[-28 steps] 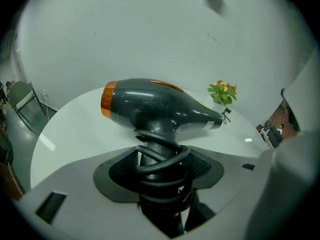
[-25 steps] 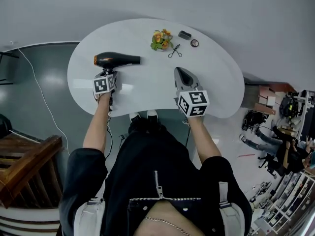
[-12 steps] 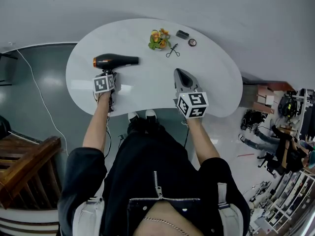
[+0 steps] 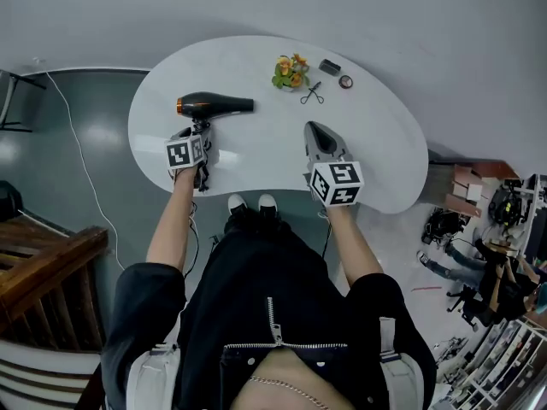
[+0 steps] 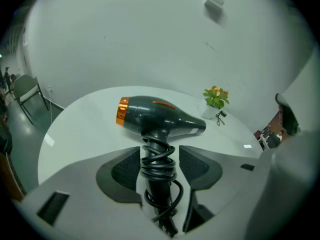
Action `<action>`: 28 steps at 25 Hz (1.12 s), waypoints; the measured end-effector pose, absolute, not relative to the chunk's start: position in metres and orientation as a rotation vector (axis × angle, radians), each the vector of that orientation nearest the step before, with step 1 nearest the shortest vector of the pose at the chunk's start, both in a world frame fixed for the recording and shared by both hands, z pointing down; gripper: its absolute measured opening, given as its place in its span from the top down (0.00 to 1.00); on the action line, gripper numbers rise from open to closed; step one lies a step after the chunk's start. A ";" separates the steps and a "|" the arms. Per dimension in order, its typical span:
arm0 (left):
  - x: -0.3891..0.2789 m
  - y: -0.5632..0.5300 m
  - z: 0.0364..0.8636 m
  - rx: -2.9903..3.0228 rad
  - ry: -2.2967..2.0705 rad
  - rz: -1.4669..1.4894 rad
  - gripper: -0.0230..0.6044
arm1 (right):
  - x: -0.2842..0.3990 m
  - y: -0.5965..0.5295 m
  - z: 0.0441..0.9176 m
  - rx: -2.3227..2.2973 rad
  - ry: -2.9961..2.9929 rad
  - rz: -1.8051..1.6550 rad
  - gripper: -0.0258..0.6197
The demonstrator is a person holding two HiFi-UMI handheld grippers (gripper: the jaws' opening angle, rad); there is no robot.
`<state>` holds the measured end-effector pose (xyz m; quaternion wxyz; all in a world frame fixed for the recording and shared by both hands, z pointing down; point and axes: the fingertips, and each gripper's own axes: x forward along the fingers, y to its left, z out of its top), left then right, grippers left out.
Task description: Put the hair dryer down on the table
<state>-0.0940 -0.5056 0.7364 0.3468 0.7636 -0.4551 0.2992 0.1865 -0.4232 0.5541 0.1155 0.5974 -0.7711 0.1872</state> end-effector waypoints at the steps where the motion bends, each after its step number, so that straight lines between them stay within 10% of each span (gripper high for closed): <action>1: -0.095 -0.505 0.727 2.005 -1.189 0.759 0.60 | 0.182 -0.425 0.553 1.734 -2.275 0.543 0.97; 6: -0.097 -0.493 0.670 2.157 -1.230 0.639 0.91 | 0.158 -0.430 0.543 1.654 -2.359 0.500 0.96; 28: -0.125 -0.445 0.464 2.494 -1.529 0.194 0.93 | 0.115 -0.448 0.464 1.520 -2.585 0.242 0.97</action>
